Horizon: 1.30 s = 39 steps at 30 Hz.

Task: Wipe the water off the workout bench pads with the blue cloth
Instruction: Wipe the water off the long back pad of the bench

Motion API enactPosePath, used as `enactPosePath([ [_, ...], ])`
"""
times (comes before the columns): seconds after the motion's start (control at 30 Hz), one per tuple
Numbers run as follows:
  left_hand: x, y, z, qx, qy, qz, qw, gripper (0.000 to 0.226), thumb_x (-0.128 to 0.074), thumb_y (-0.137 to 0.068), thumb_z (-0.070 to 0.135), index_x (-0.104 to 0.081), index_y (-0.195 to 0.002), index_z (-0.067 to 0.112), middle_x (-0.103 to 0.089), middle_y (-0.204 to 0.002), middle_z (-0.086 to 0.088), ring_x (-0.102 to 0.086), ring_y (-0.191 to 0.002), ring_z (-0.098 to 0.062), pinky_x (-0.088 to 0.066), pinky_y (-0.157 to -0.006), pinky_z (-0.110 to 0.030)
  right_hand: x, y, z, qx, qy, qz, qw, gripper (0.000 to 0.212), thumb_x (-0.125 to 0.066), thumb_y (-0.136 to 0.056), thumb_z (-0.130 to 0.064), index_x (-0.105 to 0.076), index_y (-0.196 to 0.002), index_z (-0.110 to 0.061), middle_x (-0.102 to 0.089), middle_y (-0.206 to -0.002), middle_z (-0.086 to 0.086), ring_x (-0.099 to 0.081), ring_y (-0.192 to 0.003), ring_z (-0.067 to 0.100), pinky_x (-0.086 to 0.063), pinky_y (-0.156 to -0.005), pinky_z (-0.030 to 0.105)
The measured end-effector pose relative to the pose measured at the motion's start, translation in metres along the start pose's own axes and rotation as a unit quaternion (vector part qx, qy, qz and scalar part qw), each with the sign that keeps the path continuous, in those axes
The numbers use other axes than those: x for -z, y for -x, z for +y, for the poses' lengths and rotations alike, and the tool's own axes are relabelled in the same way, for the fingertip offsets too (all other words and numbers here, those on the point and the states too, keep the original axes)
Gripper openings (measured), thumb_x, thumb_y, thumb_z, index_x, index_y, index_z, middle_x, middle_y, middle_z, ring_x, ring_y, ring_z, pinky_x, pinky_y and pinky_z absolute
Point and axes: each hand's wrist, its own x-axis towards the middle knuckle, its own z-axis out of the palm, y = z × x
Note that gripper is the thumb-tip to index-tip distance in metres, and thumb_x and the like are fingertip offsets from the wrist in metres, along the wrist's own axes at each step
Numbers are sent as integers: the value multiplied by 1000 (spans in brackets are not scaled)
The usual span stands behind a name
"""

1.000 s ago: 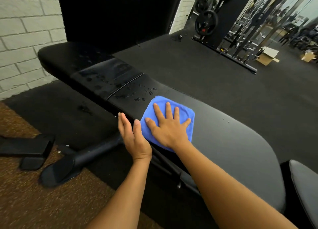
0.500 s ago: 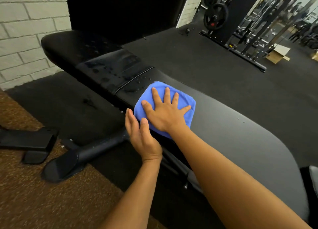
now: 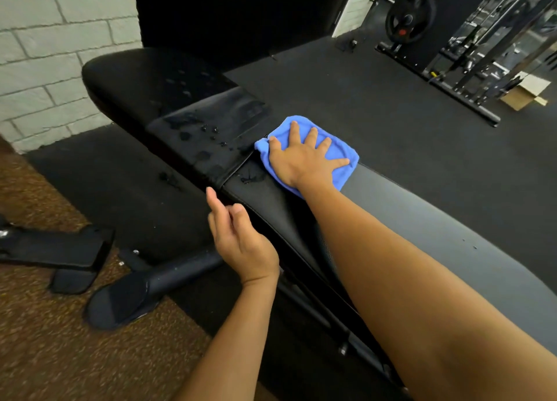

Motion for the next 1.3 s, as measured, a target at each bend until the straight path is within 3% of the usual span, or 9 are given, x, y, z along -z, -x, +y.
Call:
enactPosePath([
  [0.17, -6, -11, 3, 16, -41, 13, 999, 61, -42, -97, 25, -37, -155, 8, -44, -134, 25, -40, -113, 32, -27, -102, -1, -1, 2, 1, 7, 5, 2, 1000, 74, -13, -94, -69, -7, -159, -35, 1, -169, 5, 5, -153, 37, 5, -105, 80],
  [0.27, 0, -18, 7, 44, -46, 9, 998, 64, -43, -94, 39, -41, -154, 17, -50, -151, -3, -51, -135, -9, -37, -117, -32, -2, 13, 2, 29, 8, 1, 1000, 77, -14, -93, -72, -5, -159, -34, 4, -169, 5, 6, -153, 36, 4, -108, 78],
  [0.33, 3, -20, 12, 56, -61, 5, 997, 66, -42, -91, 46, -44, -153, 21, -58, -141, -11, -57, -128, -30, -42, -112, -47, -3, 24, 3, 47, 14, 2, 999, 79, -14, -92, -74, -3, -159, -34, 5, -169, 5, 7, -153, 36, 3, -109, 77],
  [0.47, 5, -24, 19, 50, -49, 29, 997, 49, -48, -100, 24, -53, -146, 8, -49, -104, 12, -57, -91, 9, -43, -90, -11, -9, 52, 1, 82, 19, 1, 996, 81, -15, -91, -76, -1, -159, -36, 7, -169, 4, 10, -153, 35, 4, -109, 76],
  [0.57, 3, -26, 25, 55, -37, 52, 996, 38, -52, -101, 12, -62, -136, 2, -47, -108, 8, -54, -86, 18, -38, -81, -3, -13, 74, -1, 108, 15, 1, 994, 81, -17, -91, -76, 0, -159, -36, 9, -169, 5, 12, -153, 35, 6, -110, 76],
  [0.83, 14, -49, 28, 60, -24, 29, 998, 66, -44, -89, 42, -50, -148, 14, -45, -156, 0, -43, -139, -7, -32, -111, -14, -24, 122, -1, 148, 32, 10, 988, 78, -20, -97, -68, 3, -160, -29, 12, -168, 9, 14, -153, 35, 6, -113, 73],
  [0.93, 13, -50, 25, 55, -13, 15, 998, 63, -45, -91, 42, -51, -148, 15, -46, -155, 2, -43, -140, -6, -32, -119, -27, -25, 114, -7, 126, 34, 23, 991, 75, -18, -99, -63, 2, -161, -24, 10, -168, 10, 12, -153, 35, 4, -112, 74],
  [1.07, 10, -48, 21, 33, 3, 20, 999, 61, -45, -93, 38, -51, -147, 12, -45, -155, 0, -46, -135, -1, -36, -109, -11, -21, 88, -22, 72, -7, 15, 997, 78, -16, -98, -64, -1, -161, -22, 9, -168, 11, 12, -153, 35, 8, -109, 76],
  [1.3, 7, -51, 15, 16, 23, 21, 999, 61, -49, -92, 36, -52, -146, 7, -46, -152, -4, -47, -136, -6, -37, -106, -10, -12, 26, -34, 23, -30, 11, 999, 82, -16, -96, -67, -1, -161, -20, 6, -169, 9, 11, -154, 33, 9, -110, 75],
])
